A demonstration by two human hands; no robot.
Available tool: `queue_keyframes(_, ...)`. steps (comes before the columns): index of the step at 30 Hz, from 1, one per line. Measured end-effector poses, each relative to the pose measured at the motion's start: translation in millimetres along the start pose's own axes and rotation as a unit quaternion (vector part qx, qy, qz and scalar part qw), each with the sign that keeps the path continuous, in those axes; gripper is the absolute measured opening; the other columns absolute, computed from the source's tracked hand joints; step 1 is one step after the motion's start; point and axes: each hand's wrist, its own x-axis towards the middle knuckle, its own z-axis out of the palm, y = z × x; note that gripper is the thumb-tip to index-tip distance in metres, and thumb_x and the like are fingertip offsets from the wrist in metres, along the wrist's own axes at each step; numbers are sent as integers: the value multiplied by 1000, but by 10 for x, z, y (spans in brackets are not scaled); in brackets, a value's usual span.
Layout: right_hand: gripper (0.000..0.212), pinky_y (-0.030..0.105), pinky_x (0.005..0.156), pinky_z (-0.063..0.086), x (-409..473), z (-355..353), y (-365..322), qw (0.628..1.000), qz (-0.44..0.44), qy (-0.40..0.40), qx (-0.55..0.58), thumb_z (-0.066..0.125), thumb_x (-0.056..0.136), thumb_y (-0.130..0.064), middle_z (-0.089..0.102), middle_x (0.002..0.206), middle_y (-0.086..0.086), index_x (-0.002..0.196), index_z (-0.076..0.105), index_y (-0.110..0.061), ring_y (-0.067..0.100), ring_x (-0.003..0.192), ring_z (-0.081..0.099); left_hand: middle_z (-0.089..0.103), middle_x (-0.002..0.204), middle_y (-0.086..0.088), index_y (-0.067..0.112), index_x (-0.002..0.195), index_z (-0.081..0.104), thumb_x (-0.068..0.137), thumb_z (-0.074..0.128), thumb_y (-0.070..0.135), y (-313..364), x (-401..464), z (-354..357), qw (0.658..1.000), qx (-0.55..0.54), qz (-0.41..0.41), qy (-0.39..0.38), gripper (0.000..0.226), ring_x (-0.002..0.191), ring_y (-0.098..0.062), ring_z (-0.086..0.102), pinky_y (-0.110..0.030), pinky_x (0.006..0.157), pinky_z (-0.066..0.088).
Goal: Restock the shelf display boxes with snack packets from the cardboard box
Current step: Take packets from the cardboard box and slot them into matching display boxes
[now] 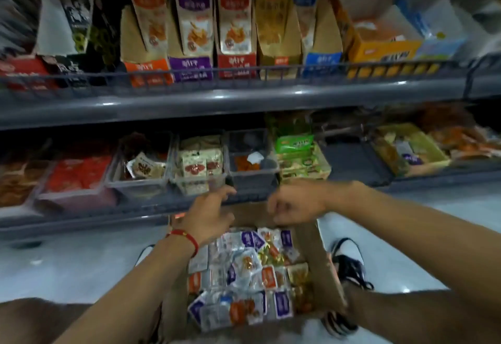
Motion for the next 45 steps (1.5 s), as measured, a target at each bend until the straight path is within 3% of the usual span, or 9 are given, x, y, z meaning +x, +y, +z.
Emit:
queue_keyframes(4, 32, 33, 80, 50, 299, 1341, 275, 984, 96, -151, -11, 63, 95, -28, 65, 116, 9, 124, 64, -13, 28, 104, 63, 56, 144, -7, 27, 145, 48, 91, 65, 25, -482, -178, 735, 985, 60, -94, -130, 56, 129, -28, 55, -32, 105, 46)
queue_keyframes(10, 52, 44, 119, 31, 543, 2687, 519, 975, 135, -148, -94, 53, 101, -21, 37, 158, 16, 151, 41, -13, 35, 145, 35, 53, 146, -3, 23, 139, 53, 89, 69, 22, -870, -542, 1276, 962, 80, -162, -203, 52, 133, -24, 51, -29, 112, 41)
queue_keyframes(13, 52, 21, 116, 32, 669, 3021, 607, 980, 147, -122, -63, 54, 103, -20, 35, 159, 16, 151, 40, -7, 34, 147, 33, 57, 143, -3, 21, 137, 54, 93, 66, 17, -908, -578, 1281, 961, 78, -175, -197, 46, 129, -23, 55, -29, 108, 43)
queue_keyframes(15, 48, 34, 121, 26, 696, 3151, 610, 980, 140, -130, -52, 45, 106, -15, 33, 160, 15, 152, 36, -6, 32, 148, 31, 59, 140, -4, 21, 135, 55, 95, 63, 17, -936, -567, 1265, 962, 79, -180, -190, 41, 127, -23, 57, -31, 107, 45)
queue_keyframes(20, 61, 51, 123, 21, 761, 3221, 646, 964, 255, -77, -19, 58, 100, -28, 28, 162, 14, 153, 34, -10, 33, 150, 23, 61, 139, -7, 23, 137, 53, 95, 61, 16, -971, -589, 1274, 959, 86, -199, -185, 44, 124, -24, 59, -31, 103, 47)
queue_keyframes(26, 44, 42, 107, 44, 663, 3063, 599, 948, 300, -100, 32, 66, 94, -20, 58, 137, 12, 137, 58, -14, 30, 127, 55, 64, 133, -10, 19, 137, 54, 93, 62, 11, -931, -663, 1354, 961, 62, -209, -172, 45, 121, -25, 60, -30, 100, 47)
queue_keyframes(38, 19, 29, 84, 49, 123, 1954, 539, 913, 270, 76, 295, 81, 84, -33, 68, 109, 2, 99, 73, -24, 21, 104, 64, 66, 107, -6, 10, 125, 64, 91, 68, 6, -424, -554, 1319, 965, -155, -197, -76, 35, 102, -25, 66, -32, 92, 53)
queue_keyframes(42, 28, 28, 76, 56, -75, 1554, 253, 813, 202, 99, 537, 82, 85, -27, 75, 103, 7, 105, 73, -11, 18, 92, 71, 77, 99, -5, 14, 119, 62, 93, 71, 27, -148, -533, 1206, 842, -466, -264, -72, 30, 98, -24, 72, -48, 96, 57)
queue_keyframes(45, 25, 28, 72, 58, -144, 1405, -49, 771, 160, 95, 609, 76, 90, -17, 75, 94, 9, 108, 71, -2, 17, 83, 71, 74, 114, -18, 6, 124, 64, 99, 62, 19, -61, -519, 1061, 766, -588, -248, -74, 28, 104, -35, 71, -53, 91, 57)
